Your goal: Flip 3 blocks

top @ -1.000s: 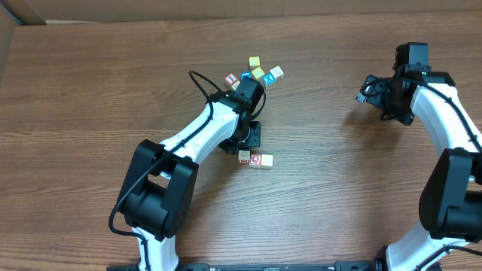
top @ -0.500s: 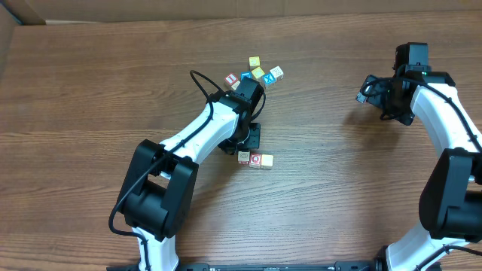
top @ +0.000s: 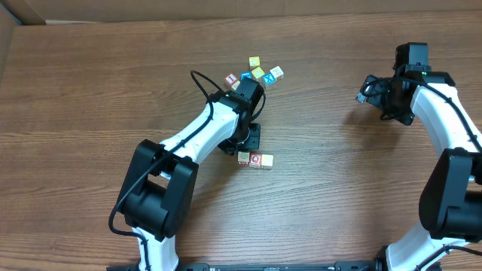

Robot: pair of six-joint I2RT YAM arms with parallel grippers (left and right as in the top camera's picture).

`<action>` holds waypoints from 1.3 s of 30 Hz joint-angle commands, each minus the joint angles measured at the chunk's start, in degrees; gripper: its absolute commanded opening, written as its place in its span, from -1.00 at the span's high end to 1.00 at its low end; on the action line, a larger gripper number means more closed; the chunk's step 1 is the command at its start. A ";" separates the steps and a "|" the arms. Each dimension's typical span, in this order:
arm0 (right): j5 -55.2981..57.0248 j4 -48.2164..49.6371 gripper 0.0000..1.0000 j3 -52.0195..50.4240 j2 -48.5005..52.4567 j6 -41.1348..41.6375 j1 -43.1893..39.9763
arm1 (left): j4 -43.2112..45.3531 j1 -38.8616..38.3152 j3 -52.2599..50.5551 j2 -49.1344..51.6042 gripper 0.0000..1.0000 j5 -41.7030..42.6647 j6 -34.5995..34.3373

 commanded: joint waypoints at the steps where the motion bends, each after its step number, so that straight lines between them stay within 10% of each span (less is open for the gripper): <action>1: 0.15 0.31 -1.00 0.52 -0.07 -0.17 -0.02 | -0.15 -0.17 -0.24 0.46 0.92 1.25 1.79; 39: 0.15 0.31 -1.00 0.52 -0.07 -0.17 -0.02 | -4.35 0.02 -0.07 -6.01 0.92 -9.46 -6.93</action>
